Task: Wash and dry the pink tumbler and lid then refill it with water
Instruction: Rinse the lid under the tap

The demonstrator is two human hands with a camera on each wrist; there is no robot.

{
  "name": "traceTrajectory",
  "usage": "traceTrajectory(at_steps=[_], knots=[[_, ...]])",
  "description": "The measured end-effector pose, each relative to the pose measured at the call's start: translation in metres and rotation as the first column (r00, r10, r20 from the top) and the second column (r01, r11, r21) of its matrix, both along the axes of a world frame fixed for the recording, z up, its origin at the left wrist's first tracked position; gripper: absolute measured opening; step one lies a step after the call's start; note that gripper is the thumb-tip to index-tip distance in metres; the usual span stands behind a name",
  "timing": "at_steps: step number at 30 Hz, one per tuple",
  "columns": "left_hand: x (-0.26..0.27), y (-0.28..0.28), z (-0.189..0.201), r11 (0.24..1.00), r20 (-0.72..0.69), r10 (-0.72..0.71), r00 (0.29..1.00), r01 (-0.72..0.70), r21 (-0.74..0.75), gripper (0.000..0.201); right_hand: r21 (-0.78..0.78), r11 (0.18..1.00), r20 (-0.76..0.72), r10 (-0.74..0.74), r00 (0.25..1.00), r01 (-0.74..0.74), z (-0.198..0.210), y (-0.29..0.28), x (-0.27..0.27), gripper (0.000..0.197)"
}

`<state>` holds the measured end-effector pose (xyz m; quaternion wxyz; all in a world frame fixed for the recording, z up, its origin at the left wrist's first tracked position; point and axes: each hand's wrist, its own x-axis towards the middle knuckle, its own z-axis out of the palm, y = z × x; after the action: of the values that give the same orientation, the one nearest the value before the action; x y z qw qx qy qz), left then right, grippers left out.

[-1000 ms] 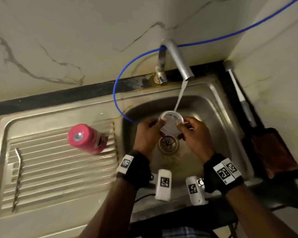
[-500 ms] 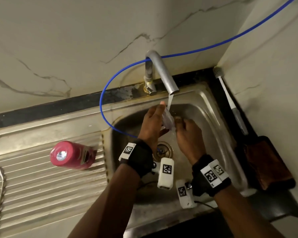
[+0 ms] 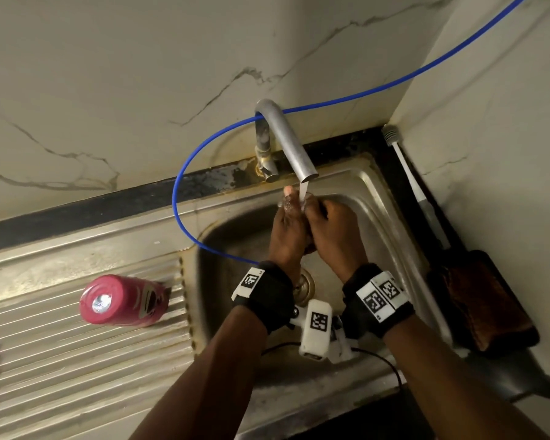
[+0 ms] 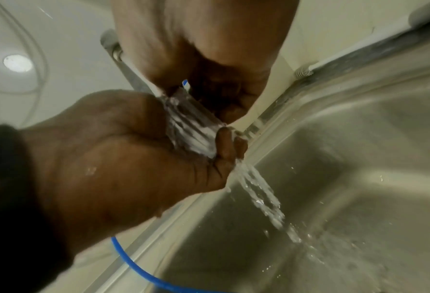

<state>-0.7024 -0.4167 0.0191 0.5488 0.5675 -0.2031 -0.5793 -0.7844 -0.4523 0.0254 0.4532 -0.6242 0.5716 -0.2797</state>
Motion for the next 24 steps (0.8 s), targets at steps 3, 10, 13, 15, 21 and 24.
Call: traceTrajectory(at_steps=[3, 10, 13, 15, 21, 24], knots=[[0.004, 0.002, -0.005, 0.999, -0.001, 0.019, 1.000, -0.019, -0.030, 0.062, 0.151, 0.985, 0.051, 0.074, 0.996, -0.081, 0.004, -0.007, 0.003, 0.044], [0.018, 0.002, 0.005, 1.000, 0.022, 0.007, 1.000, -0.007, -0.004, 0.061, 0.099, 0.928, 0.131, 0.347, 0.929, -0.360, 0.003, -0.003, -0.006, 0.024], [0.014, 0.006, 0.003, 0.998, 0.075, -0.038, 0.996, 0.041, -0.043, 0.056, 0.123, 0.962, 0.183, 0.218, 0.959, -0.243, 0.005, -0.005, -0.002, 0.031], [0.011, 0.009, 0.001, 0.994, 0.127, -0.078, 0.989, 0.087, -0.063, 0.052, 0.186, 0.964, 0.204, 0.151, 0.967, -0.190, 0.005, -0.008, -0.001, 0.035], [0.016, 0.006, 0.000, 0.997, 0.140, -0.067, 0.988, 0.070, -0.013, 0.043, 0.174, 0.941, 0.182, 0.258, 0.949, -0.289, 0.001, -0.011, -0.007, 0.037], [0.021, 0.004, 0.012, 0.990, 0.041, -0.078, 0.996, 0.073, 0.117, 0.065, 0.048, 0.889, 0.027, 0.455, 0.890, -0.456, 0.003, -0.016, -0.016, 0.027]])
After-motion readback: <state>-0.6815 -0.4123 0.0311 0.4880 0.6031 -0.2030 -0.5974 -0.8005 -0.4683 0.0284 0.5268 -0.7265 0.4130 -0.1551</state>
